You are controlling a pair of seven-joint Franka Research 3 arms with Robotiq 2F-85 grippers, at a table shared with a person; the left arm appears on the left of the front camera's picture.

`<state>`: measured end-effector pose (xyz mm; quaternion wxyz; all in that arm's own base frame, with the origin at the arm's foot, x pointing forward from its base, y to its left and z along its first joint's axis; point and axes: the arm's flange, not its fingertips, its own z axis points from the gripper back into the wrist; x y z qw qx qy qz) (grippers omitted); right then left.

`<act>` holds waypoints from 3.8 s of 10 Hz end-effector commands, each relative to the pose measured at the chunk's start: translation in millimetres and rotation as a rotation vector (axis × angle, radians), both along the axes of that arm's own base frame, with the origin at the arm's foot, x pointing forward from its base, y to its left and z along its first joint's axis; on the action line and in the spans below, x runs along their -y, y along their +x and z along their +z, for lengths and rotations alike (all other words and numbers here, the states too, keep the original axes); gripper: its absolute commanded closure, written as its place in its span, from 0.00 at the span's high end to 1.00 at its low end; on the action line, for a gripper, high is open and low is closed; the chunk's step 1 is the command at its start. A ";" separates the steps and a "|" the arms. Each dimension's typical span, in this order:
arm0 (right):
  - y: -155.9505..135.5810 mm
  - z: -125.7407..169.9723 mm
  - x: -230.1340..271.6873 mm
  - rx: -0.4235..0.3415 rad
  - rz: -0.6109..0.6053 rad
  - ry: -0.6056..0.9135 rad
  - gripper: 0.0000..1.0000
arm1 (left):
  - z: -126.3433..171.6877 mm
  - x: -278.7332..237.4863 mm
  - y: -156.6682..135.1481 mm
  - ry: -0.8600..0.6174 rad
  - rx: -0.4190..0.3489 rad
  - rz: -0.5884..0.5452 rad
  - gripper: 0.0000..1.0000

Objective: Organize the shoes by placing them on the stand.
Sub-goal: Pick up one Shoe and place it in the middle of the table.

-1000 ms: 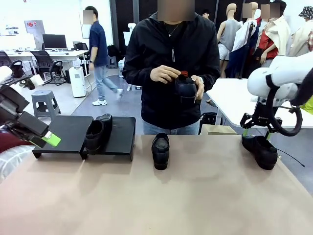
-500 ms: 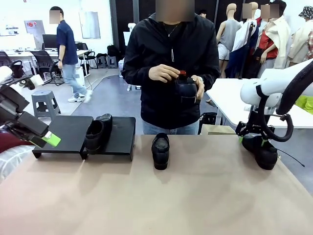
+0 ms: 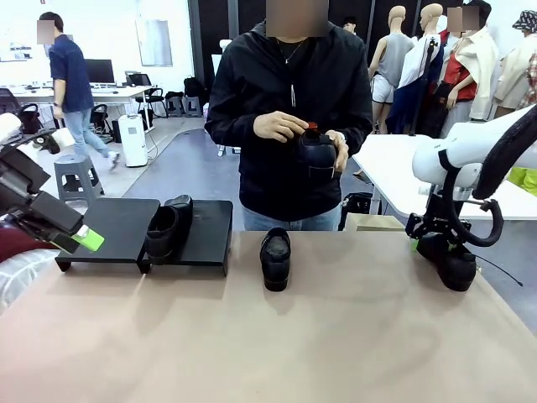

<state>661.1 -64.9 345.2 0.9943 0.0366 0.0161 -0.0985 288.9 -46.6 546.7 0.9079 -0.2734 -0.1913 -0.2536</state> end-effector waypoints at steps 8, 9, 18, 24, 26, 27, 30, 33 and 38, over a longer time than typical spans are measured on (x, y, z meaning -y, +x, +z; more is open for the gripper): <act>-7.2 3.1 10.7 0.036 0.065 0.001 0.00 | 0.9 -0.9 0.7 -0.021 -0.002 -0.010 1.00; -9.4 4.5 15.5 0.045 0.055 0.005 0.00 | 0.9 -0.9 0.7 -0.021 -0.002 -0.010 1.00; -217.5 144.4 11.8 0.337 0.104 0.210 0.00 | 0.9 -0.9 0.7 -0.021 -0.002 -0.010 1.00; -209.6 144.1 -34.7 0.264 0.254 0.315 0.00 | 0.9 -0.9 0.7 -0.021 -0.002 -0.010 1.00; -211.8 171.3 -99.6 0.304 0.301 0.290 0.00 | 0.9 -0.9 0.7 -0.021 -0.002 -0.010 1.00; -215.6 178.1 -87.0 0.302 0.258 0.271 0.00 | 0.9 -0.9 0.7 -0.021 -0.002 -0.010 1.00; -276.9 179.1 17.0 0.352 0.017 0.275 0.00 | 0.9 -0.9 0.7 -0.021 -0.002 -0.010 1.00; -323.8 160.2 68.6 0.365 -0.136 0.301 0.00 | 0.9 -0.9 0.7 -0.021 -0.002 -0.010 1.00; -339.6 185.6 -61.6 0.234 0.050 0.409 0.00 | 0.9 -0.9 0.7 -0.021 -0.002 -0.010 1.00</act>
